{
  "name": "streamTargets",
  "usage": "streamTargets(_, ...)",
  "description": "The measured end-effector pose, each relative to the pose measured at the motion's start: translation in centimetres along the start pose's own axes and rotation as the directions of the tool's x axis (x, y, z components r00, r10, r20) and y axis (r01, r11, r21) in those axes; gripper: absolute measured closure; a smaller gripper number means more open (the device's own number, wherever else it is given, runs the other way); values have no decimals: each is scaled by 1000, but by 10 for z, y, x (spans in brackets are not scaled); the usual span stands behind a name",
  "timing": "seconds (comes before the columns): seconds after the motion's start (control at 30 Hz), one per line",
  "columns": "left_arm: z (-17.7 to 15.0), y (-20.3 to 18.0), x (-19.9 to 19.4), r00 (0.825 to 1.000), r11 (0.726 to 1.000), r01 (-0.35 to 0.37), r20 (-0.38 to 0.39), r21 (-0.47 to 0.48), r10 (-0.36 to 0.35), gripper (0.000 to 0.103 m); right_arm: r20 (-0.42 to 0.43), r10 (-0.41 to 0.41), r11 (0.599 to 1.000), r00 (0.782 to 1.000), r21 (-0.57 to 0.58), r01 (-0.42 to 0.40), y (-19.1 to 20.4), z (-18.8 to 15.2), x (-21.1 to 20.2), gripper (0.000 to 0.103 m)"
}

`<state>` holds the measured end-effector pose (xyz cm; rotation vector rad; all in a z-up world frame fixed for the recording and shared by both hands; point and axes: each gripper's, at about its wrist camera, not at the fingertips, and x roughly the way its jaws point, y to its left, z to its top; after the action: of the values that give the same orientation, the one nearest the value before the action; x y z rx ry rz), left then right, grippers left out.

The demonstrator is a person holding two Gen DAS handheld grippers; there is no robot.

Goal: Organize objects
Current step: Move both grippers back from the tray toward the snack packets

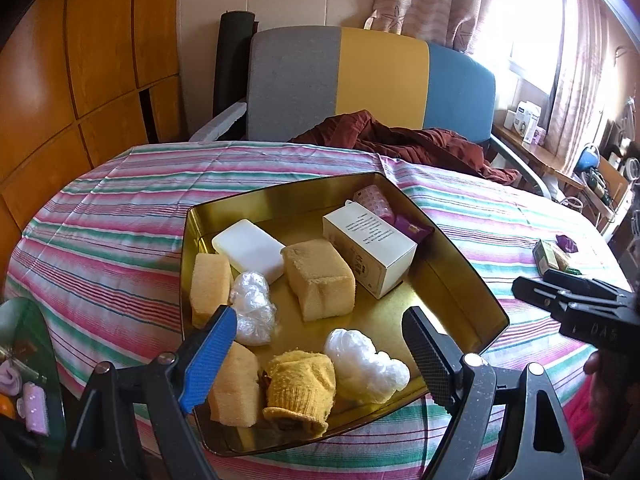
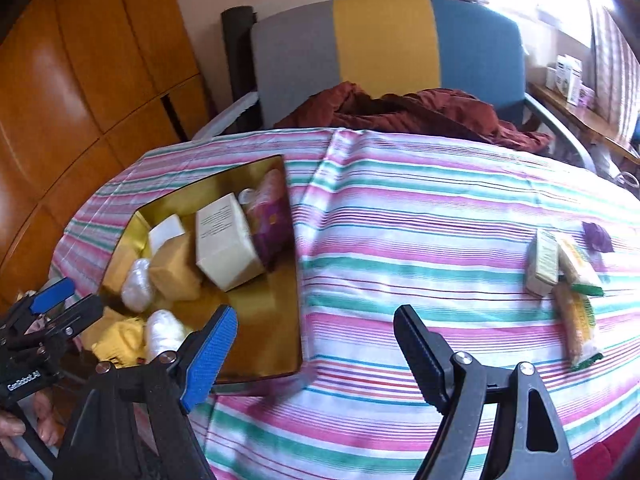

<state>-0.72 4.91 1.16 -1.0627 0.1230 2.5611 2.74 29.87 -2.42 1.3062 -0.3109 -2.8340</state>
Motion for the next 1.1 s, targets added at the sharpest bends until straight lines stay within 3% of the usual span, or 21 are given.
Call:
streamTargets(0.4, 5, -14, -1, 1000, 999, 10, 6, 44, -10, 18, 12, -140, 988, 990, 60, 139, -65, 15, -13, 21)
streamTargets(0.7, 15, -33, 1, 999, 995, 50, 12, 90, -51, 18, 26, -304, 939, 952, 178, 295, -153, 30, -36, 21)
streamTargets(0.9, 24, -52, 5, 997, 989, 80, 8, 127, -82, 18, 6, -409, 843, 913, 386, 375, -232, 22, -48, 20)
streamTargets(1.03, 32, -68, 9, 994, 982, 105, 1, 155, -107, 18, -25, -377, 729, 926, 609, 313, -280, 5, -55, 20)
streamTargets(1.1, 36, -78, 12, 992, 978, 126, -3, 166, -127, 18, -27, -381, 683, 924, 666, 301, -291, -4, -61, 20)
